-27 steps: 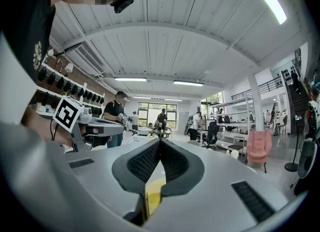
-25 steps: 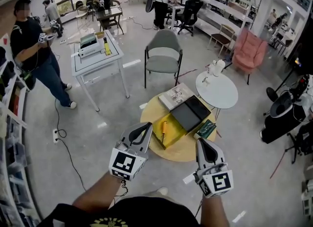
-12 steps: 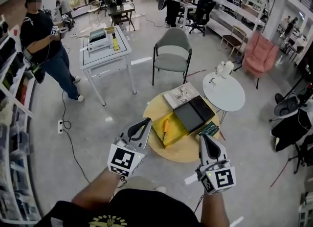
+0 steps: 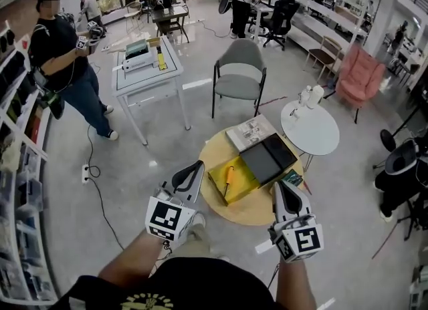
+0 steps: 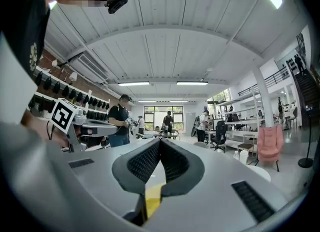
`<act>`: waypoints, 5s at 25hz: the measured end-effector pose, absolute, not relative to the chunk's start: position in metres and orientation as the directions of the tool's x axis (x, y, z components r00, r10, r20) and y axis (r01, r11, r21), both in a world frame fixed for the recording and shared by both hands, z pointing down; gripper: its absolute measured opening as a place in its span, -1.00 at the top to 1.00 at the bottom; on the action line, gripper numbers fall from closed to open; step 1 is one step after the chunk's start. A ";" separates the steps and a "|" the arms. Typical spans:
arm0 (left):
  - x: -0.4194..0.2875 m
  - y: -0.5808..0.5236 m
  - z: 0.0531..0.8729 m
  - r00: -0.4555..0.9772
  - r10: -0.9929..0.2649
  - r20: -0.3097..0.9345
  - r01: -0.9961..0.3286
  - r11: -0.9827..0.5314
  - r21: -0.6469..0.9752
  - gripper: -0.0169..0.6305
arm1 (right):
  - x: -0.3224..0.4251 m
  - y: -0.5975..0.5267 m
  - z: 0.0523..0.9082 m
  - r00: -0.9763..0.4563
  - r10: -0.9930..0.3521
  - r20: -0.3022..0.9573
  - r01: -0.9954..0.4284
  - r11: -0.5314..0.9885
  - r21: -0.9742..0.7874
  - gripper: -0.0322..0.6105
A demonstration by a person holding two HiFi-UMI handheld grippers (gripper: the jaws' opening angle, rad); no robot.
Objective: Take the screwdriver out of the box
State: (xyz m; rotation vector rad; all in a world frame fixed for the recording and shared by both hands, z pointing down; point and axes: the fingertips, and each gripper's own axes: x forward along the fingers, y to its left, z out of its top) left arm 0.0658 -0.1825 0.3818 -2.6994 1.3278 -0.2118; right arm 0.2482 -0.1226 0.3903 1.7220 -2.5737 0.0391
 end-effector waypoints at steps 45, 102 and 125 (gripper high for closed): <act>0.058 -0.370 0.427 0.649 -0.741 0.174 -0.727 -0.671 -0.145 0.91 | 0.240 -0.308 0.481 -0.300 -0.918 0.258 -0.954 0.295 -0.059 0.85; 0.021 -0.439 0.481 0.684 -0.699 0.209 -0.692 -0.712 -0.120 0.91 | 0.190 -0.361 0.810 -0.310 -0.541 0.782 -0.951 0.188 -0.247 0.35; 0.008 -0.413 0.466 0.650 -0.732 0.203 -0.720 -0.679 -0.143 0.91 | 0.195 -0.348 0.848 -0.320 -0.432 0.843 -0.946 0.097 -0.309 0.51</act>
